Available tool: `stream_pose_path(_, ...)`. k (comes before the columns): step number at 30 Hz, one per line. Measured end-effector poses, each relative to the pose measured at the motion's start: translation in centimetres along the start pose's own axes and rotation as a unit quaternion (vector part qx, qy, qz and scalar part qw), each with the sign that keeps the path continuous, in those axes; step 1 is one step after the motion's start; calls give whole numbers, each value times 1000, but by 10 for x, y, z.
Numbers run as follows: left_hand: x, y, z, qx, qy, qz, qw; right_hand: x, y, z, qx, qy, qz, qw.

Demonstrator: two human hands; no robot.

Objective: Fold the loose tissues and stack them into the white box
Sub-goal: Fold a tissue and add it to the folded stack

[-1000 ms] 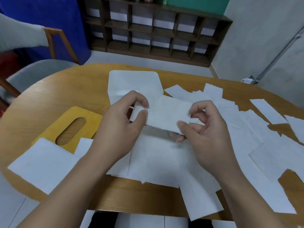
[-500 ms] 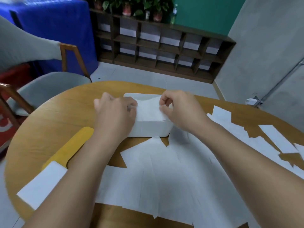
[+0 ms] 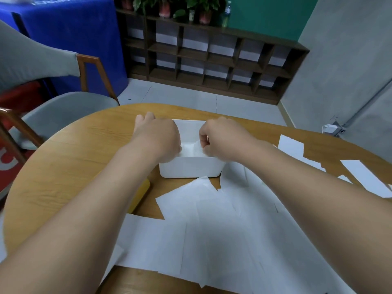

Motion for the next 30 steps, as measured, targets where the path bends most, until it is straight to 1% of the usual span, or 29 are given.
stream_pose_path(3,-1,0,-2,1,26,-10,1000,0,-3,-2,-6,-13,9,1000)
stream_pose_path(7,-4,1,-2,-11,43,-7,999,-3,-7,-1,-24,-33,22,999)
stream_pose_path(10,-9,2,1,-16,67,1,998,-6,-5,-1,-35,-30,50,998)
stream_pose_path(15,-25,3,15,14,156,109,982,-21,2,0,-29,33,22,999)
stream_pose_path(18,-36,13,28,47,187,165,967,-33,8,10,-21,78,1,997)
stream_pose_path(23,-50,43,57,102,200,213,951,-48,9,44,0,126,-35,991)
stream_pose_path(25,-55,51,74,114,212,239,941,-54,13,67,14,148,-67,987)
stream_pose_path(28,-50,62,114,126,216,338,907,-52,23,117,44,179,-152,971)
stream_pose_path(30,-37,70,142,138,200,393,887,-39,29,154,60,192,-221,954)
Point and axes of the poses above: each hand's wrist, its own z-axis away from the middle knuckle, its own x-axis out of the palm, y = z × x, the point moved 7 cm from there along -z, towards the middle knuckle, and after that the axes turned 3 degrees about -x, right-handed, at the moved point
